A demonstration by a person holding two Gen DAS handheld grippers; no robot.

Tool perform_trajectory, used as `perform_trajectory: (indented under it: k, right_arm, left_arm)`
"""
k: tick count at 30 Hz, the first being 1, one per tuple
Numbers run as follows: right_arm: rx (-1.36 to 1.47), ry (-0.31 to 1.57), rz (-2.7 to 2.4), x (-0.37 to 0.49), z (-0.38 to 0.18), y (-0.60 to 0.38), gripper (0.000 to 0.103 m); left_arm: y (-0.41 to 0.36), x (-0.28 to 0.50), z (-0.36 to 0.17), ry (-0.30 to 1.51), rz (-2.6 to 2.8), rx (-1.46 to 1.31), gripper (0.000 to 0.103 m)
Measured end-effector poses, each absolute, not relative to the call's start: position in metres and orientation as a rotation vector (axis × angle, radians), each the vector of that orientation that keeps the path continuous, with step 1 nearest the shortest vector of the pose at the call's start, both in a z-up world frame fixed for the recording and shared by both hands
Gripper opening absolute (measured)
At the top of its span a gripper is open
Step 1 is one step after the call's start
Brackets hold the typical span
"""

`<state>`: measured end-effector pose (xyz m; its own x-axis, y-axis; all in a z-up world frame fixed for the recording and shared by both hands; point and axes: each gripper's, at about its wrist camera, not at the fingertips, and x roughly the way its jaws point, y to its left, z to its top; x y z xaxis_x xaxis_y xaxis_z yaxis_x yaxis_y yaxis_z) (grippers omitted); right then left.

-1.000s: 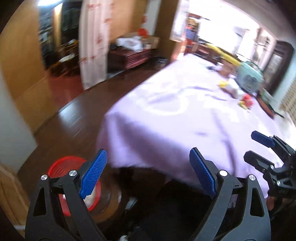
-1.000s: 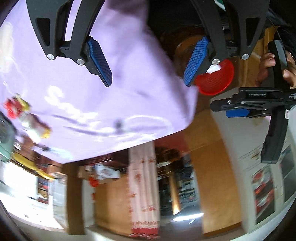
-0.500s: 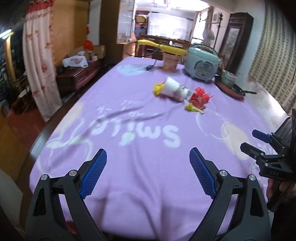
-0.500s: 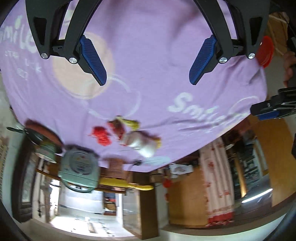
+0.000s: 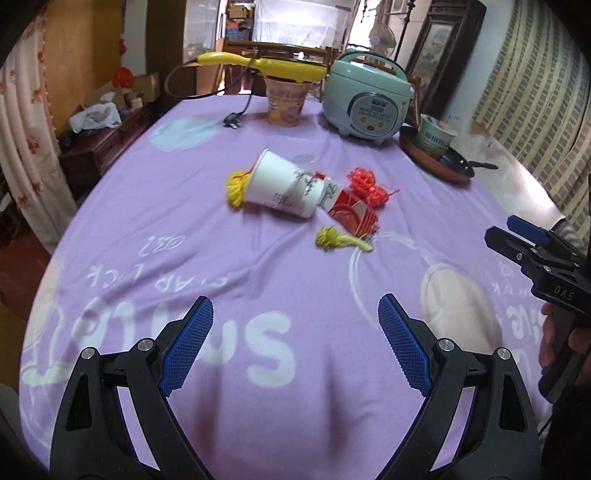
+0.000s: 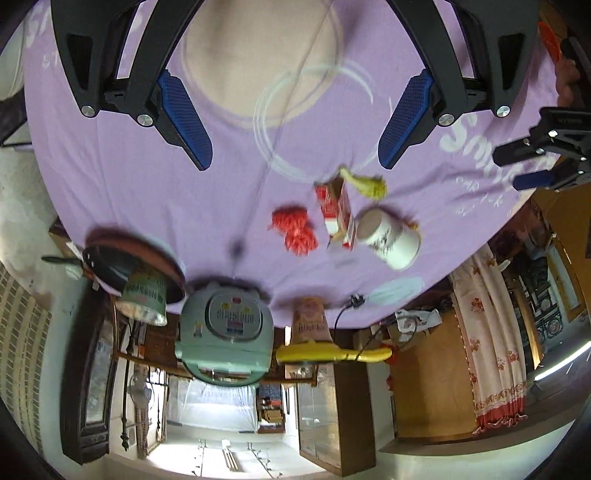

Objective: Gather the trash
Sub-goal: 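Move both tools back over the table toward the remaining trash, then grasp the red mesh fruit net with the right tool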

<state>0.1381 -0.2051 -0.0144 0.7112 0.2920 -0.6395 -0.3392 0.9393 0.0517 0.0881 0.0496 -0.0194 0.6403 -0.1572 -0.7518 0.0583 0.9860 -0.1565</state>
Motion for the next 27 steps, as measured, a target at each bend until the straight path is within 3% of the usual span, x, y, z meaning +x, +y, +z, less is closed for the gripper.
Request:
perform_trajectory:
  k: [8, 15, 25, 27]
  right_arm:
    - [-0.103, 0.714, 0.332, 0.202, -0.023, -0.186, 0.089]
    - [-0.112, 0.838, 0.31, 0.266, -0.077, -0.168, 0.067]
    - [-0.151, 0.88, 0.355, 0.307, -0.104, -0.135, 0.066]
    - [-0.156, 0.9, 0.357, 0.312, -0.109, -0.129, 0.049]
  left_arm:
    - [0.031, 0.149, -0.035, 0.901, -0.174, -0.17, 0.088]
    - [0.027, 0.17, -0.078, 0.977, -0.182, -0.194, 0.088]
    - [0.044, 0.173, -0.089, 0.959, -0.176, -0.228, 0.088]
    - [0.046, 0.174, -0.088, 0.957, -0.177, -0.232, 0.088]
